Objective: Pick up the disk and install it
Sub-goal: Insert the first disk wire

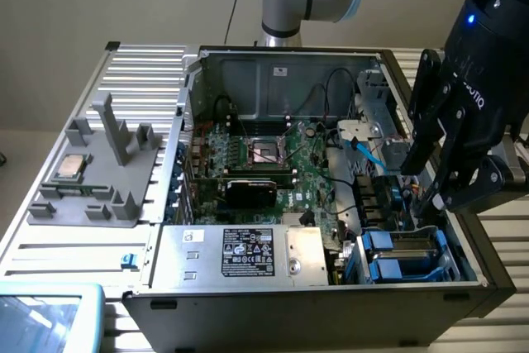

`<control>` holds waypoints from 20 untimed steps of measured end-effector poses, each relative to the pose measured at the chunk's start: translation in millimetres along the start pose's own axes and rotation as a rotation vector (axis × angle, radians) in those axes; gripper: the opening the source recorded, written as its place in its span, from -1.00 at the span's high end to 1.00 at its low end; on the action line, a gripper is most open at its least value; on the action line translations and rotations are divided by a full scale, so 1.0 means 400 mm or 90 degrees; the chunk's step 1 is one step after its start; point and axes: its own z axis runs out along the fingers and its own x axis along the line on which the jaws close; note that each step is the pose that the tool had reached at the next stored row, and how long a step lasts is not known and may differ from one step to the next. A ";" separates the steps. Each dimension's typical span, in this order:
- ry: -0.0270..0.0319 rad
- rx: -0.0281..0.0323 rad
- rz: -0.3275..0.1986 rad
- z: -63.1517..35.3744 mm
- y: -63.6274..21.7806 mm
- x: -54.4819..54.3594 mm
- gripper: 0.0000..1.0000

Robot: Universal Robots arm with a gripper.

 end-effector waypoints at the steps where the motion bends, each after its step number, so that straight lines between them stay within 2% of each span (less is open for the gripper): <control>1: 0.0033 0.0074 0.000 0.000 0.002 0.000 -0.02; 5: 0.0188 0.0368 0.000 0.000 0.005 0.000 -0.02; 6: 0.0232 0.0400 0.000 0.000 0.006 0.000 -0.02; 9: 0.0240 0.0403 0.000 0.000 0.006 0.000 -0.02; 11: 0.0253 0.0405 0.000 -0.001 0.015 0.000 -0.02; 15: 0.0362 0.0431 -0.001 -0.002 0.044 0.000 -0.02; 18: 0.0453 0.0485 -0.002 -0.003 0.060 -0.001 -0.02; 20: 0.0485 0.0537 -0.002 -0.004 0.070 -0.002 -0.02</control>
